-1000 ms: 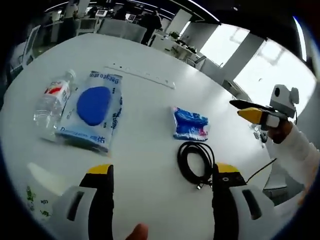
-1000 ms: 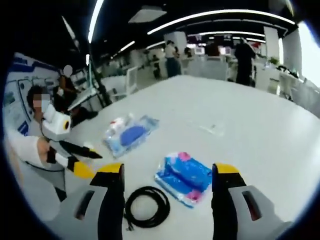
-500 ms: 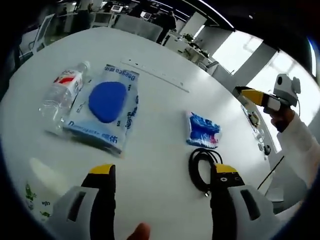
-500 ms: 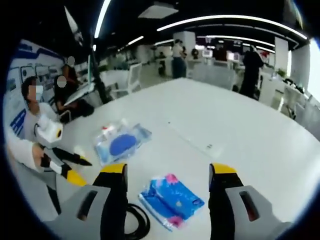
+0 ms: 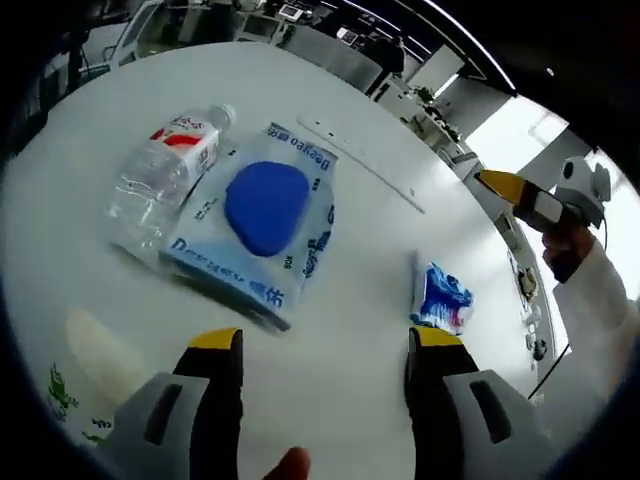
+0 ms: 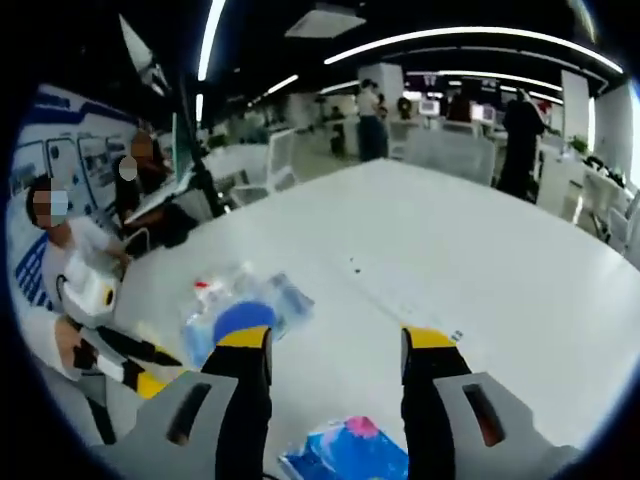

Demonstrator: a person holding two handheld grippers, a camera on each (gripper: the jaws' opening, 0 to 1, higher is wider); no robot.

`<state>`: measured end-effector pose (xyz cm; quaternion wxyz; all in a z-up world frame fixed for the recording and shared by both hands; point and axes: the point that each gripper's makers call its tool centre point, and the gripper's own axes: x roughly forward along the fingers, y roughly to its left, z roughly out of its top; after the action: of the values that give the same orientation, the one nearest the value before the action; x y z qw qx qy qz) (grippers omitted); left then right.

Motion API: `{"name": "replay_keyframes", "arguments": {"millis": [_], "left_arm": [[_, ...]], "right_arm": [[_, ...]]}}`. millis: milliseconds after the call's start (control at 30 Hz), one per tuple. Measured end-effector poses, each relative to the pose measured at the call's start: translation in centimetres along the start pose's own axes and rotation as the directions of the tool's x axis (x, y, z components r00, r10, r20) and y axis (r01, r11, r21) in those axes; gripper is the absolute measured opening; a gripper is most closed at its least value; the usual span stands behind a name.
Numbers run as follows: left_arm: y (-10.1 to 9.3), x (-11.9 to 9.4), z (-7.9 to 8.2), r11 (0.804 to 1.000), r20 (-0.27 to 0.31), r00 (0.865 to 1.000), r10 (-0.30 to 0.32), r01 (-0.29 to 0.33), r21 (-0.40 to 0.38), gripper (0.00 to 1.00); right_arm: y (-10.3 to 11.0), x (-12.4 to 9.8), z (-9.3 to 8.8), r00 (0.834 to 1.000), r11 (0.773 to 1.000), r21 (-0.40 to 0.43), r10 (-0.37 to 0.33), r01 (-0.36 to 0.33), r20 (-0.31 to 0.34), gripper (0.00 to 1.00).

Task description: Arrange the tabletop items into an orderly group along one side of the table until the central work area is clear of visible clutter.

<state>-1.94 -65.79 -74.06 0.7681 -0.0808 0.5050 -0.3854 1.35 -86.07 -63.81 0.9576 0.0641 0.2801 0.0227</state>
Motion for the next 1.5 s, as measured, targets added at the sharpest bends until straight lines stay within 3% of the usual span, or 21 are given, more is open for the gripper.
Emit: {"name": "replay_keyframes", "arguments": {"millis": [133,200,300,433,567,667,800,933,1033,1100,1367,1500], "left_arm": [[1.3,0.2,0.4,0.998,0.023,0.998,0.057,-0.056,-0.035,0.58],[1.8,0.4,0.4,0.995,0.027,0.997,0.077,-0.075,-0.061,0.55],[2.4,0.8,0.6,0.991,0.033,0.995,0.091,-0.087,-0.102,0.52],[3.1,1.1,0.9,0.985,0.039,0.994,0.104,-0.097,-0.14,0.48],[3.3,1.3,0.9,0.983,0.051,0.994,0.1,-0.09,-0.161,0.41],[3.4,1.3,0.8,0.984,0.054,0.993,0.1,-0.091,-0.152,0.39],[3.8,1.4,0.8,0.983,0.071,0.992,0.104,-0.092,-0.156,0.33],[4.0,1.4,0.5,0.979,0.071,0.993,0.093,-0.078,-0.189,0.24],[4.1,1.5,0.5,0.979,0.068,0.993,0.098,-0.084,-0.186,0.16],[4.5,1.4,0.5,0.976,0.071,0.992,0.106,-0.09,-0.199,0.13],[4.5,1.4,0.5,0.965,0.078,0.992,0.102,-0.08,-0.249,0.09],[4.2,1.6,0.1,0.953,0.062,0.994,0.087,-0.065,-0.295,0.02]], "right_arm": [[0.3,3.3,0.6,1.0,1.0,-0.011,0.027,-0.027,0.007,0.47],[0.2,5.2,0.7,0.999,0.999,0.022,0.036,-0.036,0.012,0.45],[0.3,8.1,0.2,0.999,0.996,0.079,0.051,-0.05,-0.007,0.43],[1.4,11.6,-0.6,0.996,0.993,0.088,0.088,-0.085,-0.034,0.41],[2.3,13.7,-1.3,0.993,0.991,0.088,0.102,-0.097,-0.055,0.37],[3.1,14.5,-1.6,0.991,0.992,0.053,0.115,-0.111,-0.069,0.3],[3.7,15.3,-2.4,0.987,0.99,0.074,0.129,-0.122,-0.097,0.23],[4.5,15.8,-3.9,0.976,0.988,0.053,0.152,-0.146,-0.153,0.17],[4.9,15.6,-4.3,0.977,0.989,0.025,0.149,-0.146,-0.15,0.13],[4.7,15.4,-4.6,0.976,0.989,0.02,0.146,-0.144,-0.161,0.03],[5.1,14.6,-4.7,0.967,0.981,0.043,0.193,-0.189,-0.165,0.0],[5.6,14.0,-4.9,0.96,0.976,0.058,0.215,-0.208,-0.178,0.0]]}}
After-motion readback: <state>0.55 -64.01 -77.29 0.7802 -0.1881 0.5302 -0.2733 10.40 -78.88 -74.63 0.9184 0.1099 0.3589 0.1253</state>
